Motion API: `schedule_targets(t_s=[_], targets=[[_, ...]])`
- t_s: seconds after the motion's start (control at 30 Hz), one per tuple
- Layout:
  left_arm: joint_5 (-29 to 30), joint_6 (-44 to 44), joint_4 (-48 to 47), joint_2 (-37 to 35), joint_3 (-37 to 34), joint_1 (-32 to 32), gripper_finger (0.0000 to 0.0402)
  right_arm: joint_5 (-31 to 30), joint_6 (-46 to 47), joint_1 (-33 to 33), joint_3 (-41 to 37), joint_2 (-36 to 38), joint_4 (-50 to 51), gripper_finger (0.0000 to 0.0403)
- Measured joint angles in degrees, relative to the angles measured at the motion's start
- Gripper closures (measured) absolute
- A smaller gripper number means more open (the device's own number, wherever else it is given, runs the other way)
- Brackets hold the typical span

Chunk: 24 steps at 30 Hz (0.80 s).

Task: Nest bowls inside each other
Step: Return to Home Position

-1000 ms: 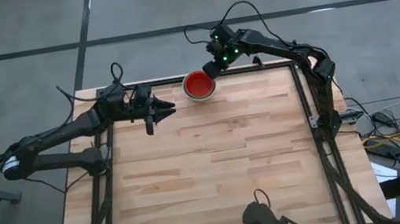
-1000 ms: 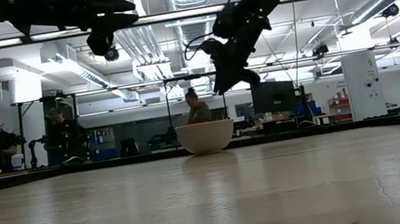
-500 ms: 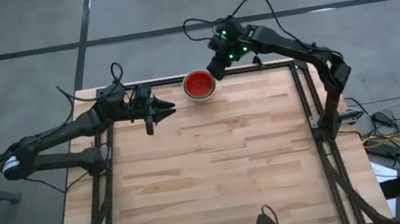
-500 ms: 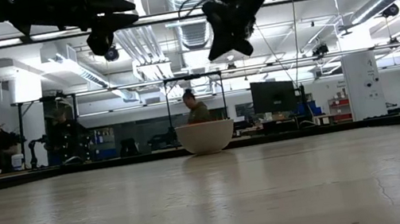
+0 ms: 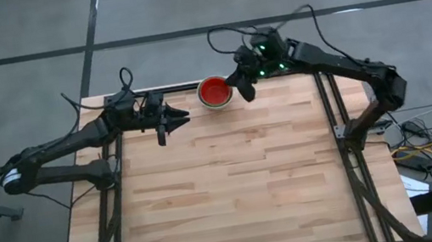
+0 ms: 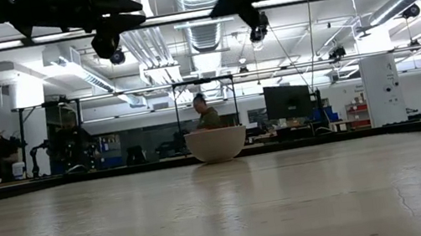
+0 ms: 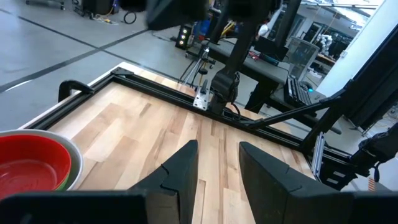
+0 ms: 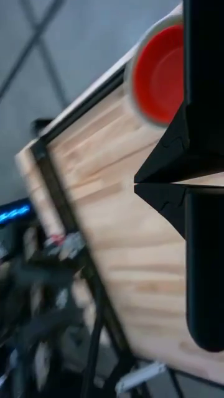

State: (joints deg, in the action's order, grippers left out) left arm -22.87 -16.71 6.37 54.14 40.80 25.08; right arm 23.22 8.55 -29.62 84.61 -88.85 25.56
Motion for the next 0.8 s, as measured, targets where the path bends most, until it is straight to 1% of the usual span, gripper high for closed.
schedule_targets(t_s=[0.13, 0.4, 0.53, 0.67, 0.8], targets=[[0.0, 0.0, 0.0, -0.01, 0.0, -0.02, 0.028, -0.05, 0.84, 1.99, -5.87, 4.86, -7.58, 0.0394], [0.0, 0.0, -0.02, -0.01, 0.0, -0.01, 0.028, -1.05, 7.61, 5.98, -17.26, 12.34, -23.03, 0.0394], [0.0, 0.0, -0.02, -0.01, 0.0, -0.02, 0.028, -3.89, 7.59, 8.54, -22.96, 15.67, -28.25, 0.0394], [0.0, 0.0, -0.01, -0.01, 0.0, -0.01, 0.028, -4.18, 8.98, 10.94, -28.68, 19.08, -33.68, 0.0394], [0.0, 0.0, -0.02, -0.01, 0.0, -0.02, 0.028, -5.27, 9.07, 13.37, -33.5, 22.85, -36.37, 0.0394]])
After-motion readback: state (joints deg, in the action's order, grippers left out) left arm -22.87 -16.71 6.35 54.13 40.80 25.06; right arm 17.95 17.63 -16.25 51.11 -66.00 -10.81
